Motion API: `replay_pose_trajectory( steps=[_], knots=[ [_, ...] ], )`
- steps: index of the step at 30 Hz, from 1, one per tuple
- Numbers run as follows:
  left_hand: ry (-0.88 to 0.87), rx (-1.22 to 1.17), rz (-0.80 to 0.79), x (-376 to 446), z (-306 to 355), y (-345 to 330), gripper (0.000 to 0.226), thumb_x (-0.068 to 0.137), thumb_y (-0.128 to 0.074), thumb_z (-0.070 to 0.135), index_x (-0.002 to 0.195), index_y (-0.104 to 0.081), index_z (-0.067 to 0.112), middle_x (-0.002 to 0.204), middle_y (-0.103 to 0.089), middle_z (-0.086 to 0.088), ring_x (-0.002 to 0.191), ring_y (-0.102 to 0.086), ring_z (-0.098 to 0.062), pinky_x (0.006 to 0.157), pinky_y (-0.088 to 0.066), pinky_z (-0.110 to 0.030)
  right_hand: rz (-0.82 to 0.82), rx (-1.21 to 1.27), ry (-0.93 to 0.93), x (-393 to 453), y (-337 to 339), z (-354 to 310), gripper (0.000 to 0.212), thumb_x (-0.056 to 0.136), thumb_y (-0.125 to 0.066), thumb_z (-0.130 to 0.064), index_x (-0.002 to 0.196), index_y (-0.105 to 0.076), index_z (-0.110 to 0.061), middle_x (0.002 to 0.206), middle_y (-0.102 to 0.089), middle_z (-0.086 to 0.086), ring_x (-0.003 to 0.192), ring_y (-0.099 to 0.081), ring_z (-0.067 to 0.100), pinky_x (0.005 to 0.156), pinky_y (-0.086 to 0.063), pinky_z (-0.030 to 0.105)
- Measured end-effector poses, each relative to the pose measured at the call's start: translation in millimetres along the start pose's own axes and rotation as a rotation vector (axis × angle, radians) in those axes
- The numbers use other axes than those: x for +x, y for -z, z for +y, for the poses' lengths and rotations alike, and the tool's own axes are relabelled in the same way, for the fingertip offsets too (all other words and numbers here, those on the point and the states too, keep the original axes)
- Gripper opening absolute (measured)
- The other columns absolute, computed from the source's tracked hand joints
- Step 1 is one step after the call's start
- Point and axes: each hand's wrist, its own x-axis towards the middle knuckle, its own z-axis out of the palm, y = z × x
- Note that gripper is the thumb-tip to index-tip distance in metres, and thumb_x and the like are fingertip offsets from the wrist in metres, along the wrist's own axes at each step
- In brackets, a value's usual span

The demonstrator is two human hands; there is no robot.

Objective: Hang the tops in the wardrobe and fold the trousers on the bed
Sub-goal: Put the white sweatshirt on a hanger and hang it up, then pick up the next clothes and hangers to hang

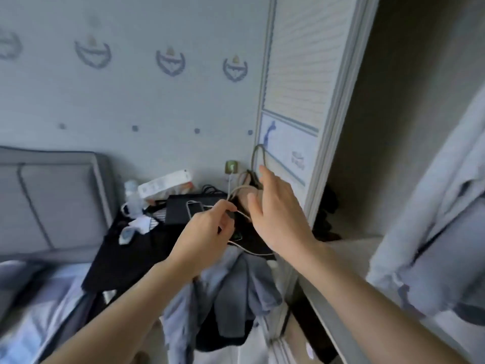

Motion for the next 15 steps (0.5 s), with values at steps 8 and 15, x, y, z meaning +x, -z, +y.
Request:
replay_pose_trajectory(
  steps=[8,15],
  knots=[
    [0.471,0.124,0.244,-229.1,-73.3,125.0,0.022,0.091,-0.059,0.017,0.104,-0.058,0.035,0.076,-0.069,0.014,0.076,-0.063,0.002,0.067,-0.045,-0.010,-0.305,0.320,0.154,-121.9,-87.8,-163.4,0.052,0.097,-0.048,-0.026,0.143,-0.034,-0.004,0.125,-0.054,0.013,0.113,-0.050,0.030,0.093,-0.044,0.042],
    [0.863,0.231,0.436,-470.1,-65.4,196.8,0.020,0.092,-0.055,0.015,0.105,-0.059,0.029,0.078,-0.070,0.006,0.071,-0.064,-0.016,0.069,-0.047,-0.033,-0.558,0.492,0.255,-252.7,-112.8,-314.6,0.048,0.095,-0.050,-0.024,0.138,-0.040,-0.005,0.124,-0.058,0.014,0.116,-0.049,0.034,0.095,-0.041,0.042]
  ],
)
